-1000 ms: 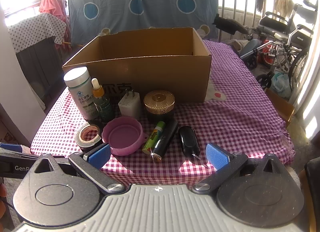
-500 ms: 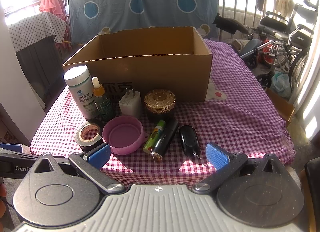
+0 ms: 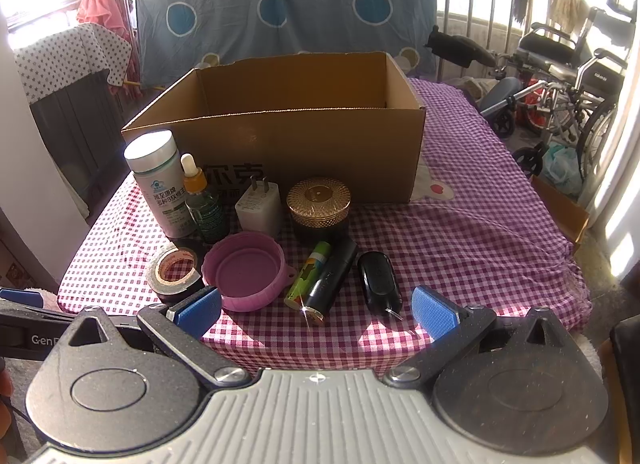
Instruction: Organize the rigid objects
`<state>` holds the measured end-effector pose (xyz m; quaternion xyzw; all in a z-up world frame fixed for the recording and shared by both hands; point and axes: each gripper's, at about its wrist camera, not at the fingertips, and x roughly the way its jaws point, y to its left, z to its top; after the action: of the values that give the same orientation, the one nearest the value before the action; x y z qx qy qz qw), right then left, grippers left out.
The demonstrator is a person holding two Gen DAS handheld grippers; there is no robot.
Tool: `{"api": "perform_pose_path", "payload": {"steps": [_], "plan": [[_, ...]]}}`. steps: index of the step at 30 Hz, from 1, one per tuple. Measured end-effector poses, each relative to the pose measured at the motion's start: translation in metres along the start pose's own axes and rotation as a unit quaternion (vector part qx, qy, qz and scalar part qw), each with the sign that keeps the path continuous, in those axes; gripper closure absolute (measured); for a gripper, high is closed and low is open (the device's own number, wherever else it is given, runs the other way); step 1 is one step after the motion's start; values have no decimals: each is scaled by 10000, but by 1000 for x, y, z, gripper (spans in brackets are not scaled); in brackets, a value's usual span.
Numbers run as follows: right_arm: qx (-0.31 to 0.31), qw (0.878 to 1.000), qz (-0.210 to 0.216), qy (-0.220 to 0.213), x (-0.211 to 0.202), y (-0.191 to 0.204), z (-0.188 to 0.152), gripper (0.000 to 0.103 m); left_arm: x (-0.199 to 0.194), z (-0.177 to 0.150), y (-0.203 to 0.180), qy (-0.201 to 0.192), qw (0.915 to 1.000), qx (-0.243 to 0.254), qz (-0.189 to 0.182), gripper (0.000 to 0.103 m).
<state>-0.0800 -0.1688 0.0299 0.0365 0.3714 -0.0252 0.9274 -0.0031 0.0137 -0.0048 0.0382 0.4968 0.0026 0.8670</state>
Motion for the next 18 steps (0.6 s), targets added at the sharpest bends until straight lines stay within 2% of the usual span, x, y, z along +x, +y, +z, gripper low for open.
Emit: {"api": "perform_pose_path", "payload": {"steps": [13, 18], "plan": [[19, 10000, -34, 26, 13, -1, 3, 0, 13, 6, -2, 160, 9999, 38, -24, 1], [-99, 9999, 69, -99, 15, -7, 4, 0, 16, 8, -6, 63, 9995, 143, -274, 1]]}}
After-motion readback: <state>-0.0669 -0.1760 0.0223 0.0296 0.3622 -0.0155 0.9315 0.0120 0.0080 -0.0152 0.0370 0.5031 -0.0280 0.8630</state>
